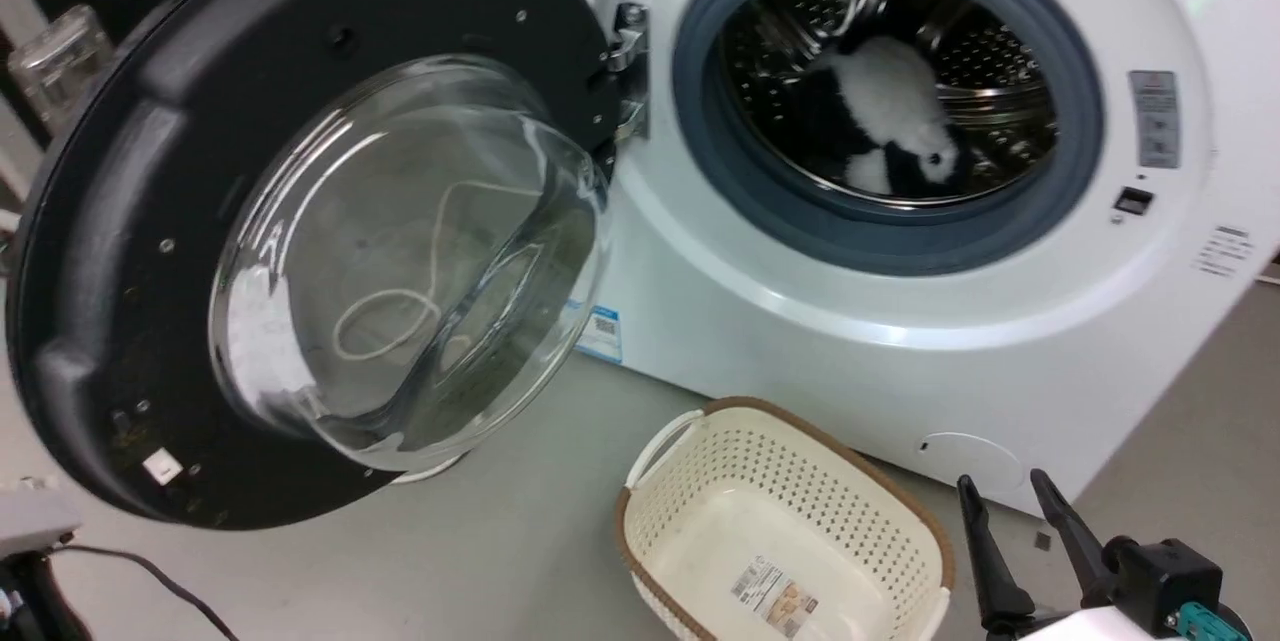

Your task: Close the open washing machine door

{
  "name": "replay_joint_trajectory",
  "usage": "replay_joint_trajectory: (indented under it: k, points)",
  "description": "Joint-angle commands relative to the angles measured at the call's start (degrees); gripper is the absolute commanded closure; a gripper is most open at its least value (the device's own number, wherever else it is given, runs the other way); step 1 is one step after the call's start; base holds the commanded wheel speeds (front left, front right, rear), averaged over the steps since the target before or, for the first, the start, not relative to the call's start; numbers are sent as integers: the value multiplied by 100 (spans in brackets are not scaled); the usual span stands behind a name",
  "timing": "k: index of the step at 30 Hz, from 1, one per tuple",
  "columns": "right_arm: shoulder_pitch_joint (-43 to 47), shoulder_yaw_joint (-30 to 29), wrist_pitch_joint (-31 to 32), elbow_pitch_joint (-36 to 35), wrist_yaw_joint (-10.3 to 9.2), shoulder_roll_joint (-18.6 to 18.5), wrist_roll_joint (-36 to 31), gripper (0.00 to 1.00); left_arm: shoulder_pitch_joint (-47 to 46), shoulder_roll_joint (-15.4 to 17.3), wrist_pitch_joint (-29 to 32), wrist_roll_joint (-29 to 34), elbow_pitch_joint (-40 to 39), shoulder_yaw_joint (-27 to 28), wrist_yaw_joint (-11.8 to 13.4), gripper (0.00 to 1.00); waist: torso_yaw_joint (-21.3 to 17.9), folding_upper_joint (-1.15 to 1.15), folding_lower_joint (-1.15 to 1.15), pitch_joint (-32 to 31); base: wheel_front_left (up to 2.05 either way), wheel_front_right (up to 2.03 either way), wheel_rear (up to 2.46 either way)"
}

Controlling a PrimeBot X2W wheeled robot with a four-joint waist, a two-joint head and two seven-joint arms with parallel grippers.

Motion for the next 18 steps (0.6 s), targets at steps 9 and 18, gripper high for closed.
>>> replay_joint_trajectory:
  k: [9,18]
  points:
    - [-49,-234,-59,-185,4,0,-303,0,-822,847,803,-676,1748,203,-161,100,177,0,0,738,0,0,0]
    - [-37,-265,55,-455,4,1,-402,0,-1313,1333,2423,-1456,2415,-37,-504,100,262,0,0,1044,0,0,0]
